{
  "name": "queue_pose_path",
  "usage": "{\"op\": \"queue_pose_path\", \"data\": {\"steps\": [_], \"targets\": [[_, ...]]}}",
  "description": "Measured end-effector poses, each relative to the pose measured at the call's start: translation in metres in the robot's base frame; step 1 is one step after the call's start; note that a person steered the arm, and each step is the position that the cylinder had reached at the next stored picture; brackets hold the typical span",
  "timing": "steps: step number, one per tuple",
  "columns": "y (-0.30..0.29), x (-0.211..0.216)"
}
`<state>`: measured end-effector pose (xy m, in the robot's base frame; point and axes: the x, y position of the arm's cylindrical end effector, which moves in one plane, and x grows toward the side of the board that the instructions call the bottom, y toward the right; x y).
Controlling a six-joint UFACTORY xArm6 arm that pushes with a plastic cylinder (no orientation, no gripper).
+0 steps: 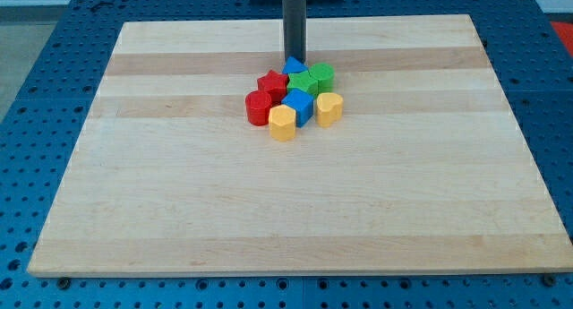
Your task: Push the blue triangle along with a group of blocks down and right a bit
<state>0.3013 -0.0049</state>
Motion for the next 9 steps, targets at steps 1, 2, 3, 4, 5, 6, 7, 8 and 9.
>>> {"op": "queue_pose_path", "data": {"steps": [1, 2, 3, 4, 5, 6, 7, 8, 9], "targets": [[-0.003, 0.007], [-0.004, 0.001], [-0.006, -0.007], [-0.024, -0.002], [-0.037, 0.003], [-0.030, 0.010], [-0.025, 0.018], [-0.039, 0.017], [-0.061, 0.002]]}}
